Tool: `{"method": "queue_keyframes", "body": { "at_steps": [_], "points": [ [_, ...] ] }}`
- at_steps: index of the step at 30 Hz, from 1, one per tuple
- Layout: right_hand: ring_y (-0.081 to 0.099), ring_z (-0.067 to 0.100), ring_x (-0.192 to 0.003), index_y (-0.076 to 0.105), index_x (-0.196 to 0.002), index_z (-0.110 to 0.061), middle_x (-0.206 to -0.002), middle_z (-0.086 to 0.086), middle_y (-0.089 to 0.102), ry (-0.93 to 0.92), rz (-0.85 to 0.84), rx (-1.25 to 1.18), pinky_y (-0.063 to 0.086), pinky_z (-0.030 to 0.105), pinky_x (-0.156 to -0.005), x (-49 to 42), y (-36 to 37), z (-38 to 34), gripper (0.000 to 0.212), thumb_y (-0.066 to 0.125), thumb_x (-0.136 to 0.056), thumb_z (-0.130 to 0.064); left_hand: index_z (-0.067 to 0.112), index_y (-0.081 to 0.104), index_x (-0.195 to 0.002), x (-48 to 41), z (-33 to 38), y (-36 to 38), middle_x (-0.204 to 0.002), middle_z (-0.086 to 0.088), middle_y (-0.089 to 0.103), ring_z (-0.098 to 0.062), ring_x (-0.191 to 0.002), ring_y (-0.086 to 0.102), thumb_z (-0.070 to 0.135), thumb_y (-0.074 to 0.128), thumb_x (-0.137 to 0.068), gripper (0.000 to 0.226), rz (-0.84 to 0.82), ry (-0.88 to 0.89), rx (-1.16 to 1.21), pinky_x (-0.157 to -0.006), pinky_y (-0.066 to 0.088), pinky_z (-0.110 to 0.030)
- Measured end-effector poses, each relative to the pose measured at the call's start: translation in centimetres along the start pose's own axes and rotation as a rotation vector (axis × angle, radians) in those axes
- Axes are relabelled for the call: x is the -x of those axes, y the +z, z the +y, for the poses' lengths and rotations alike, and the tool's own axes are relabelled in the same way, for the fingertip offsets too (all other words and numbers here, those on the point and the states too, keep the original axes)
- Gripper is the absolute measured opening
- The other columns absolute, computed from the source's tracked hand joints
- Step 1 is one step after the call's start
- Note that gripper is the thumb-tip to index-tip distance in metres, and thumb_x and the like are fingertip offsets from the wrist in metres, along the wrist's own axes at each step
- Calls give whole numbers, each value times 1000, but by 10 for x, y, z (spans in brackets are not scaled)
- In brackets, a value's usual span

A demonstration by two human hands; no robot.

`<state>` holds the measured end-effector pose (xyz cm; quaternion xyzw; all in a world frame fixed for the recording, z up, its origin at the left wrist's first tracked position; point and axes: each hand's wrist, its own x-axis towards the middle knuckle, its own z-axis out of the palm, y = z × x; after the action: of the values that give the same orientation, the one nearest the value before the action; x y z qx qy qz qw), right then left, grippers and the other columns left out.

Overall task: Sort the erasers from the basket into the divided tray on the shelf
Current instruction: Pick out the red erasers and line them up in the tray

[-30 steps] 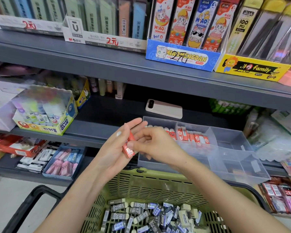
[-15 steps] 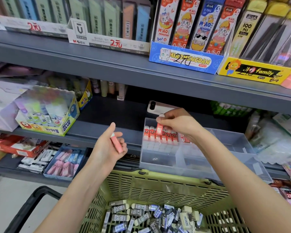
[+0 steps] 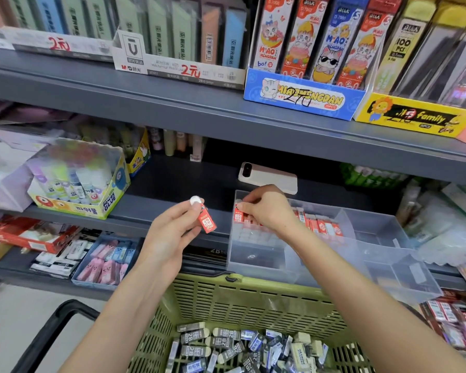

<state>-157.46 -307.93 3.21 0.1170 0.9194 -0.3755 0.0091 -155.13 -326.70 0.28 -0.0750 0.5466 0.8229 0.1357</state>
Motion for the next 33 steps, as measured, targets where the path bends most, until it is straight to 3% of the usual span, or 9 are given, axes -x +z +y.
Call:
{"method": "queue_keyframes", "body": {
  "at_steps": [4,8,11,14,17,20,24,29,33],
  "points": [
    [61,10,-82,71,-99,-12,-92,-1,69,-156,114,132,47,23,-76,16,-5,-10,21,60,-90,-28,16,70,-103,4,1,5,-87,1,74,-9,-82,69,31,71,-69,37,-61,73,-10,-67,53,-19],
    [58,4,-64,67,-103,-17,-77,-4,66,-280,-196,-286,48,19,-58,43,-11,-23,18,65,-86,-23,19,73,-94,5,0,9,-84,-6,73,-10,-71,65,36,77,-65,34,-143,162,-47,-59,50,-17],
    [59,5,-56,60,-113,-17,-71,2,64,-321,-322,-337,49,20,-55,55,-12,-26,28,65,-86,-11,22,75,-93,6,-1,12,-81,-6,72,-15,-69,60,40,77,-64,35,-198,173,-80,-58,49,-17],
    [58,9,-53,59,-111,-20,-67,3,64,-316,-321,-434,49,21,-53,55,-18,-24,30,65,-85,-6,25,73,-98,9,-4,14,-89,-6,73,-20,-79,66,41,73,-70,32,-228,203,-124,-68,54,-22],
    [50,9,-42,58,-107,-16,-60,4,61,-140,-111,-506,41,20,-43,38,-30,-11,26,64,-84,-5,34,68,-104,12,-10,17,-96,5,71,-5,-88,65,44,62,-82,24,-163,326,-446,-75,50,-16],
    [45,8,-36,55,-109,-10,-60,6,59,15,32,-351,40,22,-43,18,-32,4,27,64,-83,-6,32,63,-112,10,-17,19,-96,12,62,2,-89,57,36,58,-87,26,-100,469,-775,-76,45,-11],
    [49,9,-38,59,-98,-7,-57,5,58,78,-36,-221,41,23,-42,6,-13,9,17,66,-82,-7,25,59,-126,8,-25,17,-100,13,55,-6,-97,53,37,56,-90,38,-159,581,-1004,-83,45,-24],
    [65,19,-80,71,-91,-12,-86,3,72,-47,45,169,52,31,-73,6,-11,7,17,62,-85,-24,25,55,-131,7,-28,15,-104,10,55,-9,-102,49,44,51,-91,45,-185,611,-1104,-89,45,-32],
    [62,18,-96,71,-100,-20,-99,-2,71,-104,45,397,45,28,-76,17,-15,7,27,56,-88,-39,23,56,-131,9,-26,16,-103,9,56,-11,-102,50,40,51,-92,43,-193,597,-1124,-91,45,-36]
  ]
}}
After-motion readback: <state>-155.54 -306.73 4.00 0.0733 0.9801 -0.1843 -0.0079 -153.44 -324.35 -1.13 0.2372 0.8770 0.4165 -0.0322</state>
